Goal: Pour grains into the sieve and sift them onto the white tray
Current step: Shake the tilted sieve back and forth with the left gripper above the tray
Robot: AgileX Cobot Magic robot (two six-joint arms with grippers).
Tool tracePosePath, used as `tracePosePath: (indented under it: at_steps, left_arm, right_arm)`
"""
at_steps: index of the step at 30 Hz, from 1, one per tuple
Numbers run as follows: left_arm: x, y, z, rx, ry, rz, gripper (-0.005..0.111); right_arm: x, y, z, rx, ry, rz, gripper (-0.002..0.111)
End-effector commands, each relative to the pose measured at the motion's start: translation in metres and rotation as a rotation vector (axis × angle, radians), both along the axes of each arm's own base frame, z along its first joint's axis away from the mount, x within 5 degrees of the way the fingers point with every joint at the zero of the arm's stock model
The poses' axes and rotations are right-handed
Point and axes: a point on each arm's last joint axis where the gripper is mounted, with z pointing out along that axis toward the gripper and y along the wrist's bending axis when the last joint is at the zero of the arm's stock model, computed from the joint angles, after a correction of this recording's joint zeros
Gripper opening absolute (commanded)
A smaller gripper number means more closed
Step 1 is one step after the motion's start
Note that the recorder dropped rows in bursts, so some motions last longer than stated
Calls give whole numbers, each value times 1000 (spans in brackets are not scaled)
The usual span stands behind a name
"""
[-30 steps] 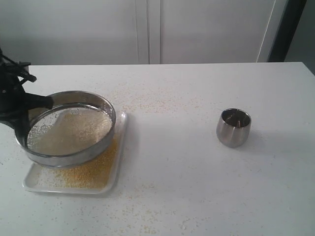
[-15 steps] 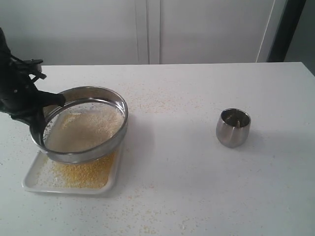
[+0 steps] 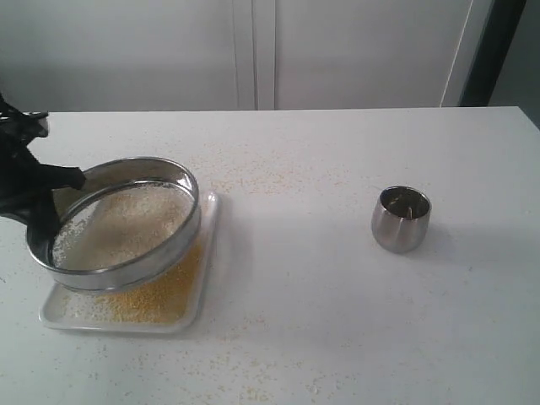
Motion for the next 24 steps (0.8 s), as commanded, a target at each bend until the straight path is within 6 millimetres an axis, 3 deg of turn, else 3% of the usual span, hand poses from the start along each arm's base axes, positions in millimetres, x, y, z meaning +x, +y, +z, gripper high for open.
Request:
tracePosePath:
  at_steps: [1,3,5,7,10,12,15,17,21,22,24]
  left_arm:
    - [3,14,4,122,-32,205,0]
    - [-3,12,3,24,73,231,0]
    - [-8,-8,7,-107,83,34,0]
    - [-6,-19,13,-115,-2,-67,0]
    - [4,11,5,87,-51,154,0]
    - [0,19,2,42,48,276,0]
    - [-10,-11,8,-134,90,4,0]
    - [-10,-22,12,-90,-9,-144,0]
    - [0,16,4,134,-13,195,0]
    - [-3,16,4,90,31,218,0]
    - [-9,1,5,-7,74,89,0]
  right_arm:
    - [0,0,0,7,-14,-8,0]
    - [0,0,0,7,-14,-8,0]
    - [0,0,0,7,-14,-8,0]
    - [0,0,0,7,-14,-8,0]
    - [0,0,0,7,-14,-8,0]
    - [0,0,0,7,-14,-8,0]
    - [0,0,0,7,-14,-8,0]
    - [0,0,0,7,-14,-8,0]
    - [0,0,0,7,-14,-8,0]
    - [0,0,0,7,-14,-8,0]
    - [0,0,0,7,-14,-8,0]
